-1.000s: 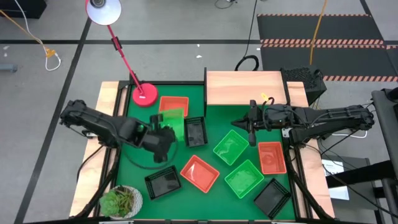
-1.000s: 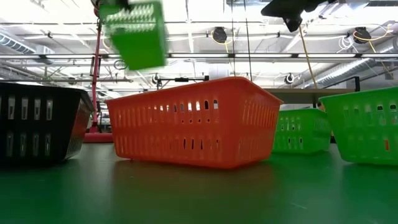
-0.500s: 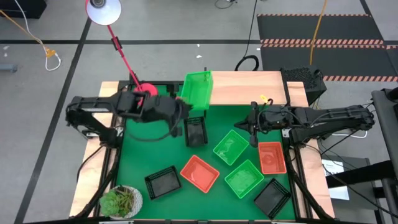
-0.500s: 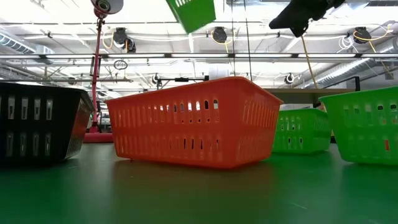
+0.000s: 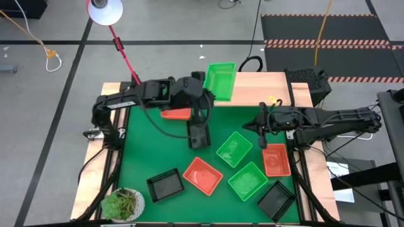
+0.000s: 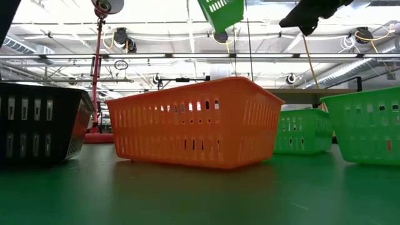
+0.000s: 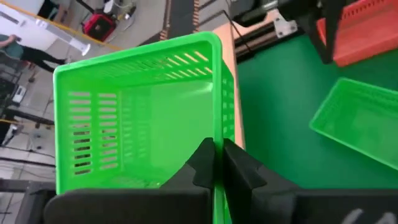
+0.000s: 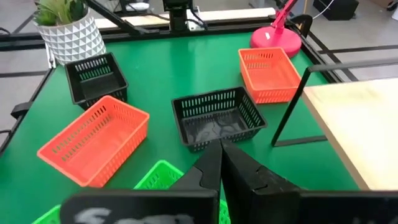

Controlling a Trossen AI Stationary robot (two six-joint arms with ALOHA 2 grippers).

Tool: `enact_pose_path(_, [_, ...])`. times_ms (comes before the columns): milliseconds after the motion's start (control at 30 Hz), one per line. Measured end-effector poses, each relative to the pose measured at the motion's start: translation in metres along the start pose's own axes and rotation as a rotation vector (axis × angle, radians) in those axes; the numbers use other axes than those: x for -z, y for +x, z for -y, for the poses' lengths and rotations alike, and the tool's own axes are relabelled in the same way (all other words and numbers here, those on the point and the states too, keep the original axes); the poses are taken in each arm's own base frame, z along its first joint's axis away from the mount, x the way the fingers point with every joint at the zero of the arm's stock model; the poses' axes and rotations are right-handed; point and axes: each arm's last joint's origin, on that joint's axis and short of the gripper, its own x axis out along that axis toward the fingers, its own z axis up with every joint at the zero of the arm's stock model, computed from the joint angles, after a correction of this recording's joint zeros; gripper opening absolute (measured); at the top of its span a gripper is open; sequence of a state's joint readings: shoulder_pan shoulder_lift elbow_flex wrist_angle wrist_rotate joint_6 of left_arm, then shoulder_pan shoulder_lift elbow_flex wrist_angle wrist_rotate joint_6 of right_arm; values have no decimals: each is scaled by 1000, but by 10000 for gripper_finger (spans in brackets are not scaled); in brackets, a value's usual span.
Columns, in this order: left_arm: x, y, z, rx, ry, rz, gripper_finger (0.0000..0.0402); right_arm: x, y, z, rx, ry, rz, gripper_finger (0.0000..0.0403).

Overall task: Stack baskets on shelf by color
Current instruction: Put the top left green basket on the shelf

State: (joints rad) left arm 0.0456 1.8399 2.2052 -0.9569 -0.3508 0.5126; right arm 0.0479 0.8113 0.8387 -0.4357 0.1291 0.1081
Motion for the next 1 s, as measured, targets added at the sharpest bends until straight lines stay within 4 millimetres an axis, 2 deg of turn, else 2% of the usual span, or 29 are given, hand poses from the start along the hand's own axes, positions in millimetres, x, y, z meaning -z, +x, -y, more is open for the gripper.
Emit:
enact_pose_path(167, [-1,10,-13,-40,-18,6,7,1,-3,0,1,3,-3,2])
enact_pose_path(400, [-2,13,-40,-143,-178,85,9,0,-3,1,0,3,3,2])
enact_pose_path(600, [-1,23,-47,-151,-200,116,11,0,-3,1,1,1,3,2])
enact_pose_path(1000, [23,83,-39,-99,-195,-69,14,0,-3,1,1,1,3,2])
